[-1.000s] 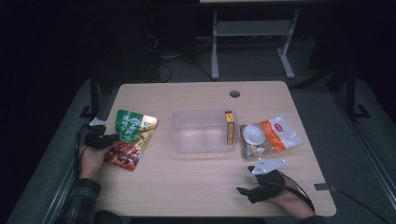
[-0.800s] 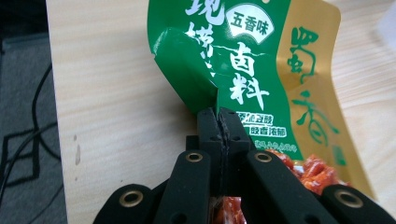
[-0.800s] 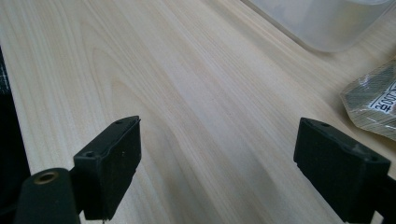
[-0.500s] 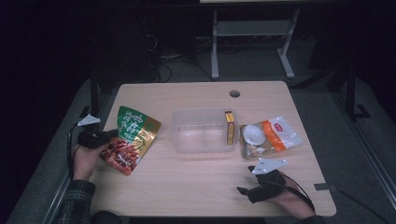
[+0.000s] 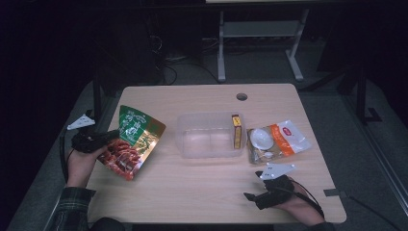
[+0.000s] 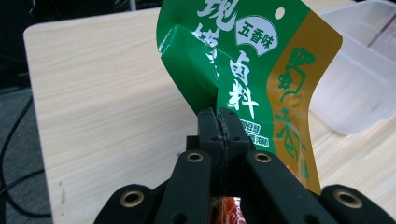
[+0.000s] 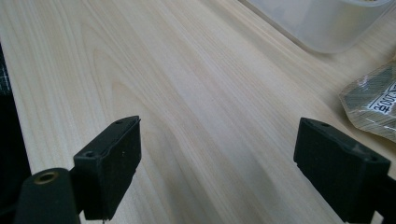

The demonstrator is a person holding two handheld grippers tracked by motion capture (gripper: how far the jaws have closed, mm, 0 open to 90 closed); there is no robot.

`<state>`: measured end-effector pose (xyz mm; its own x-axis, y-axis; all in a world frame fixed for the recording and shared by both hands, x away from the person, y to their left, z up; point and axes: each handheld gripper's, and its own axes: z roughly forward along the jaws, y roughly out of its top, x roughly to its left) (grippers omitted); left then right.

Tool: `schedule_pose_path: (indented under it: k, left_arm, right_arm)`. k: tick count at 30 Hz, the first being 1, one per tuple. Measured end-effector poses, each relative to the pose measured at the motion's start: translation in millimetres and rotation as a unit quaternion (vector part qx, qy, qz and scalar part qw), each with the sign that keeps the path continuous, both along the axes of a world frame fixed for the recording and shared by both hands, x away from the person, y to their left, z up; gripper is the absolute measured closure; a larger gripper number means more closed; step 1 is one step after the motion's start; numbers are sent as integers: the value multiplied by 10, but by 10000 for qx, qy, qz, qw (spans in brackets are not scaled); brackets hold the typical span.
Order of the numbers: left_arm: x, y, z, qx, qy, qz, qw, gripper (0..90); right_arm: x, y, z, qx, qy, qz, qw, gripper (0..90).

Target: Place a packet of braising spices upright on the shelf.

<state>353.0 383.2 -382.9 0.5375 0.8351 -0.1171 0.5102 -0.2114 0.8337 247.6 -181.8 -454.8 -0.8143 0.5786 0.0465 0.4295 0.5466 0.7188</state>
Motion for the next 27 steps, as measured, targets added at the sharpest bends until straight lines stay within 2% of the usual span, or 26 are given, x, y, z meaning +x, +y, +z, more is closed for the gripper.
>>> schedule_pose_path:
  k: [3, 9, 14, 16, 19, 22, 27]
  left_arm:
    - [-20, -45, 67, -10, -58, -99, 9999, 900]
    - [-67, -169, 186, -183, -191, -327, 9991, 900]
    - [-95, -355, 258, -194, -209, -576, 9979, 900]
    - [-104, -441, 276, -255, -200, -714, 9969, 900]
    - [-123, -587, 306, -230, -174, -942, 9951, 900]
    - [-143, -737, 321, -259, -189, -1138, 9930, 900]
    - [-178, -978, 332, -347, -154, -1486, 9882, 900]
  right_arm:
    - [-4, -1, 3, 2, 3, -6, 10000, 146]
    - [-4, 3, 8, 43, 26, -29, 10000, 146]
    - [4, 16, 43, 231, 149, -199, 9994, 134]
    - [1, 29, 74, 361, 147, -158, 9991, 130]
    - [3, 58, 104, 471, 122, -162, 9987, 131]
    - [3, 101, 112, 524, 144, -142, 9984, 133]
    - [13, 175, 151, 730, 131, -86, 9972, 136]
